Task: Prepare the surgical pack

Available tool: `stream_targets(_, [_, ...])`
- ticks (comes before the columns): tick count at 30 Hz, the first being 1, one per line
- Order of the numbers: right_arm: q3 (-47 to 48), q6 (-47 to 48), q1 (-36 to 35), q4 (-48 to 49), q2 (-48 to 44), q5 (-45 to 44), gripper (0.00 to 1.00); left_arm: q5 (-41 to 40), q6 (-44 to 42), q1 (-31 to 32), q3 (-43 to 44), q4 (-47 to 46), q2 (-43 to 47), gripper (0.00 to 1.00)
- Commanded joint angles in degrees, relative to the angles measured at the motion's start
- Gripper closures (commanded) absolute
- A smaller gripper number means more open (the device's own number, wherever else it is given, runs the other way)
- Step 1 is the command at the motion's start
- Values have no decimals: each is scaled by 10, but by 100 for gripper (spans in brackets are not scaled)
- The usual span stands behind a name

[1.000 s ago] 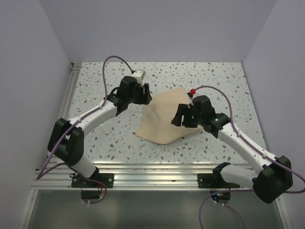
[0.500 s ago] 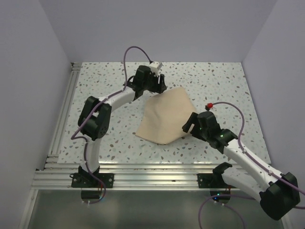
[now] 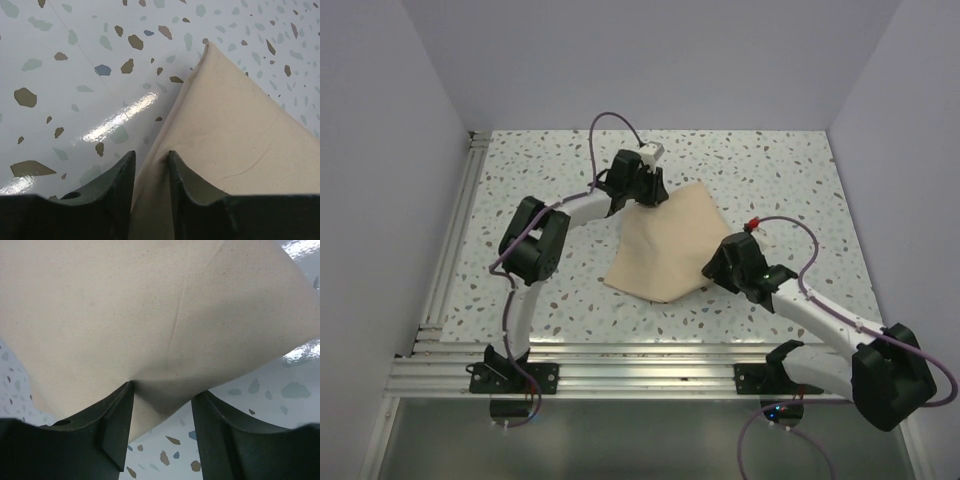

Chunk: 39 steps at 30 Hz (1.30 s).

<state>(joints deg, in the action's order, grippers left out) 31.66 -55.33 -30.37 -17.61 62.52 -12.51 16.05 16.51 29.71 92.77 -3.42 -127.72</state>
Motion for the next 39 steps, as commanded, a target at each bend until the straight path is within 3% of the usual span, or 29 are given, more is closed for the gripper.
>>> stream_targets(1, [6, 21, 12, 36, 19, -4, 50, -37, 15, -6, -57, -30, 26, 68])
stream_targets(10, [25, 121, 85, 63, 46, 69, 54, -188, 134, -12, -326, -130, 192, 83])
stream_targets(14, [96, 185, 121, 45, 105, 119, 46, -287, 236, -1, -510, -162, 311, 84])
stream_targets(16, [138, 206, 137, 44, 146, 134, 40, -337, 290, 40, -567, -164, 391, 83])
stream_targets(18, [168, 212, 147, 39, 170, 164, 36, -452, 341, 121, -617, -110, 468, 81])
stream_targets(20, [199, 218, 153, 24, 190, 173, 31, -526, 374, 174, -638, -64, 508, 71])
stream_targets(21, [205, 224, 153, 20, 189, 172, 29, -533, 404, 202, -640, -14, 537, 60])
stream_targets(24, [201, 232, 154, 2, 157, 168, 25, -516, 424, 208, -637, 93, 581, 44])
stream_targets(27, [189, 247, 153, -37, 118, 156, 28, -525, 392, 206, -618, 178, 641, 31])
stream_targets(31, [141, 254, 152, -71, 49, 167, 36, -475, 291, 165, -582, 184, 701, 27])
stream_targets(32, [133, 254, 152, -85, 34, 165, 39, -409, 263, 143, -574, 170, 705, 27])
stream_targets(33, [126, 254, 148, -89, 0, 169, 44, -373, 212, 95, -569, 134, 699, 27])
stream_targets(36, [98, 243, 137, -96, -43, 194, 50, -298, 146, 42, -531, 100, 647, 27])
stream_targets(39, [90, 228, 94, -110, -36, 185, 54, -267, 97, 39, -465, 85, 576, 27])
